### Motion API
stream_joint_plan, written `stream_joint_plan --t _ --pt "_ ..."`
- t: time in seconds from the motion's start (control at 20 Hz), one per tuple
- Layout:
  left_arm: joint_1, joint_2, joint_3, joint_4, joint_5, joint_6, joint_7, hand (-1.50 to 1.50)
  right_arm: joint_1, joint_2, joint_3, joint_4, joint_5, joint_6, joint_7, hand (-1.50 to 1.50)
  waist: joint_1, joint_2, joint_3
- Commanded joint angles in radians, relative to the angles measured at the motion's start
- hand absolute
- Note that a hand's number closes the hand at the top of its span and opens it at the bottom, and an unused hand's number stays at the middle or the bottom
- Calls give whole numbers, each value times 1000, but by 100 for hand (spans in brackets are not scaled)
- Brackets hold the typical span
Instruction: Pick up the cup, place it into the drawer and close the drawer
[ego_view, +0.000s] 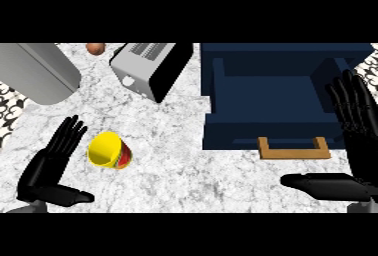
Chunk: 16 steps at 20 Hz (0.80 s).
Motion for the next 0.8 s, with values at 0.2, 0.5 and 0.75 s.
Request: stream_joint_plan --t 0.2,0.5,0.75 --pt "-200 49 44 416 -93 -2 -193 -150 64 43 51 -15 60 0 -71 -150 -5 0 0" --pt "-277 107 62 772 -178 -34 -483 -150 -14 3 -26 43 -9 32 -39 -150 -8 3 -1" --pt "-343 71 41 917 -223 32 -608 -150 -30 7 -14 69 7 38 -55 -150 -13 5 -2"
